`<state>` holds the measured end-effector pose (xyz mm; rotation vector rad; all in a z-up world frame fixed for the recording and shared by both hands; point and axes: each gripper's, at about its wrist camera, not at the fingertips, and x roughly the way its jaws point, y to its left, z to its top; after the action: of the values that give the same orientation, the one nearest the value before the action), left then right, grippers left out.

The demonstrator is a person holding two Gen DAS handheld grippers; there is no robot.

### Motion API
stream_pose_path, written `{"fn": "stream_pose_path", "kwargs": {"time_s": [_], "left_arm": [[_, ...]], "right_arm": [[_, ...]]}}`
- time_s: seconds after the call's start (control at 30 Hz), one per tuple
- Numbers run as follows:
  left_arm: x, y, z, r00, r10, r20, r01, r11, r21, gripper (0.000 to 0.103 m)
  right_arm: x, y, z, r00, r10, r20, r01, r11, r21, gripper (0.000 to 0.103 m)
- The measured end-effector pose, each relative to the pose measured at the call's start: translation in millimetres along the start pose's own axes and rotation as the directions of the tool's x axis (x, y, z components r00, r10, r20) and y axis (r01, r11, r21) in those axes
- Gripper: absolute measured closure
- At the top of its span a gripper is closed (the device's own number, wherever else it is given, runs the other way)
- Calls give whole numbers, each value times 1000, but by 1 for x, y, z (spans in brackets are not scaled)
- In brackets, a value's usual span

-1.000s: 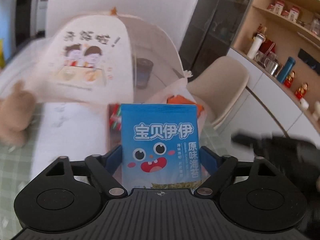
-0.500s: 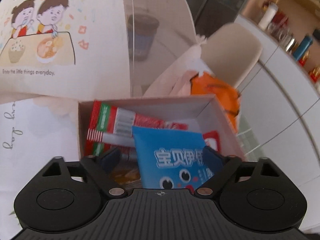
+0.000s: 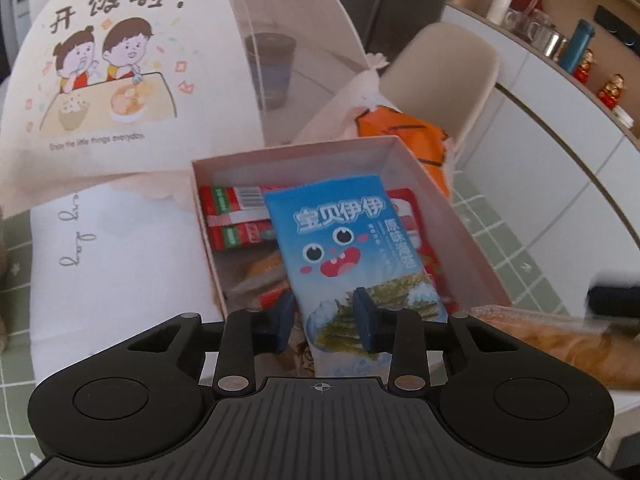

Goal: Organize snacks
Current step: 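Lower the sausage stick into the pink box and open the right tool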

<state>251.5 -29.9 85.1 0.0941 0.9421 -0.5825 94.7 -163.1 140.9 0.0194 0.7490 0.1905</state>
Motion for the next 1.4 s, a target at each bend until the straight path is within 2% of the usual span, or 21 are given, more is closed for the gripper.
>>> {"fn": "stream_pose_path", "kwargs": {"time_s": [0.13, 0.2, 0.27, 0.3, 0.37, 0.4, 0.43, 0.6, 0.73, 0.8, 0.83, 0.87, 0.93, 1.07, 1.17, 1.27, 1.33, 1.4], "left_arm": [[-1, 15, 4, 999, 47, 28, -45, 997, -55, 66], [-13, 18, 1, 999, 11, 47, -7, 997, -76, 68], [-28, 16, -5, 998, -15, 59, 19, 997, -71, 68], [-34, 14, -9, 998, -27, 58, 31, 997, -69, 68], [-41, 7, -18, 998, -48, 45, 51, 996, -70, 68], [-45, 3, -23, 998, -53, 36, 56, 996, -71, 68], [-48, -1, -30, 998, -53, 29, 55, 996, -73, 68], [-55, -11, -65, 998, -58, -11, 56, 987, -151, 68], [-53, -17, -89, 996, -66, -56, 53, 977, -206, 68], [-53, -18, -100, 995, -54, -81, 35, 975, -220, 68], [-55, -16, -105, 995, -48, -85, 27, 973, -227, 68], [-59, -16, -109, 996, -41, -82, 21, 971, -238, 68], [-67, -9, -116, 997, -24, -76, 2, 961, -277, 68], [-74, 4, -129, 998, -6, -69, -19, 935, -355, 68], [-75, 1, -133, 997, -13, -72, -14, 931, -366, 68], [-77, -10, -138, 997, -33, -67, 8, 937, -348, 68], [-74, -19, -145, 996, -36, -78, 9, 947, -321, 68], [-71, -23, -154, 995, -20, -96, -11, 952, -306, 68]], "right_arm": [[15, 0, 42, 999, 3, 53, -2, 1000, -17, 102], [21, -2, 51, 999, 50, -6, -50, 999, -15, 101], [16, 1, 44, 997, 63, -52, -66, 996, -57, 100], [13, 4, 37, 997, 46, -67, -52, 994, -97, 96], [7, 11, 15, 993, 4, -115, -25, 983, -180, 76], [8, 13, 5, 989, -8, -145, -21, 980, -200, 58], [13, 15, -8, 984, -11, -180, -29, 975, -219, 48], [33, 25, -58, 957, -1, -291, -83, 957, -278, 48], [65, 29, -85, 952, -58, -301, -51, 938, -343, 48], [81, 23, -91, 951, -74, -300, -30, 944, -328, 49], [82, 18, -89, 953, -49, -298, -41, 957, -288, 62], [82, 17, -87, 949, -52, -312, -34, 964, -263, 67], [66, 21, -79, 958, -18, -287, -49, 974, -223, 74], [19, 26, -37, 985, 80, -153, -104, 982, -159, 75], [14, 28, 5, 999, 40, -28, -44, 982, -185, 75], [48, 27, 42, 998, -21, 58, 32, 981, -191, 75], [84, 27, 53, 994, -51, 102, 70, 978, -197, 75], [129, 25, 52, 995, -70, 70, 83, 974, -213, 75]]}}
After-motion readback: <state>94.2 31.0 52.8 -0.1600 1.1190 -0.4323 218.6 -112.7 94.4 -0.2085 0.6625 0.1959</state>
